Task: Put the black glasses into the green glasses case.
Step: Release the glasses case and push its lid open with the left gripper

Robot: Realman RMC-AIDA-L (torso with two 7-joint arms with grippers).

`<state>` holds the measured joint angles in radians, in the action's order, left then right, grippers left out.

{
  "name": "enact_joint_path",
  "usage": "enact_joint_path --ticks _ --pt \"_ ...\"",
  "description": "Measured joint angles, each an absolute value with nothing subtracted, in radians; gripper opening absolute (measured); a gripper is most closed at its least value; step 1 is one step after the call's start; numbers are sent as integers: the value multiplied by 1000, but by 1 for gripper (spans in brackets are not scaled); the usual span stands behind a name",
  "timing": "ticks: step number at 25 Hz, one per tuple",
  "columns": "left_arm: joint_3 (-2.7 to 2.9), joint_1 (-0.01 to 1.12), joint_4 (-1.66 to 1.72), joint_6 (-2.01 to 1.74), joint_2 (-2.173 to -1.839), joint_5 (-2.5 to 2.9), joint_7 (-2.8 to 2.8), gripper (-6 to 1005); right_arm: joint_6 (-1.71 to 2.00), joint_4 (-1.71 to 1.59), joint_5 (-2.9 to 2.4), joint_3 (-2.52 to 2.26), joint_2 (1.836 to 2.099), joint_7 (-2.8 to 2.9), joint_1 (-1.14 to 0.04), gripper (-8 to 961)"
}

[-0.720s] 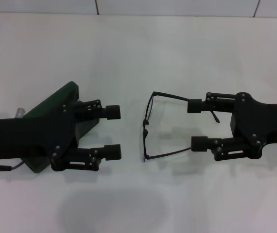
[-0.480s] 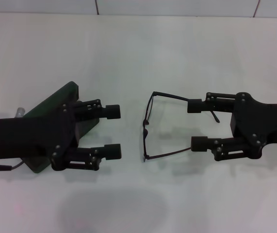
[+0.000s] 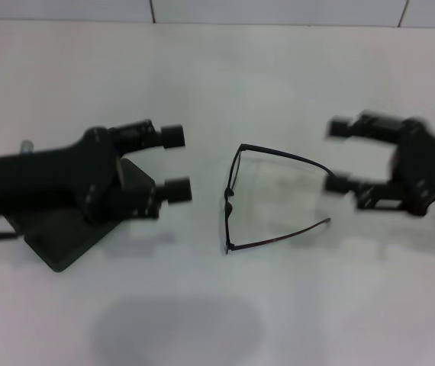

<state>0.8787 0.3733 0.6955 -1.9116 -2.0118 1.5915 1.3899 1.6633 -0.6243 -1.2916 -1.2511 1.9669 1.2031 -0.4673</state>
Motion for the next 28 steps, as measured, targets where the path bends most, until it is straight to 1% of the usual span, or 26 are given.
enact_joint_path --ticks 2,4,6,8,10,13,17,21,28 --pt "871 360 850 -1862 -2030 1633 1546 846 1638 -622 -1292 -1192 1973 1161 -438 797" --pt "873 345 1125 -1796 -2058 1746 1772 808 1616 -622 -1292 -1122 1982 1119 -402 797" --pt "876 345 1346 -1777 -2079 1864 1929 771 1611 -621 -1292 -1074 1992 1093 -376 797" --pt "886 353 1522 -1775 -2087 1983 2079 733 1610 -620 -1292 -1049 1999 1082 -360 797" --pt "911 367 1644 -1776 -2083 2085 2236 706 1609 -617 -1292 -1041 2003 1079 -352 797" --pt "970 386 1745 -1777 -2081 2213 2361 666 1608 -602 -1292 -1042 2004 1077 -352 796" --pt "1123 412 1801 -1780 -2081 2480 2480 668 1607 -587 -1292 -1048 2009 1072 -368 796" --pt "1229 428 1770 -1748 -2089 2664 2511 669 1608 -575 -1311 -1051 2012 1071 -399 796" --pt "1276 438 1683 -1675 -2088 2732 2528 672 1615 -557 -1314 -1052 2014 1068 -405 796"
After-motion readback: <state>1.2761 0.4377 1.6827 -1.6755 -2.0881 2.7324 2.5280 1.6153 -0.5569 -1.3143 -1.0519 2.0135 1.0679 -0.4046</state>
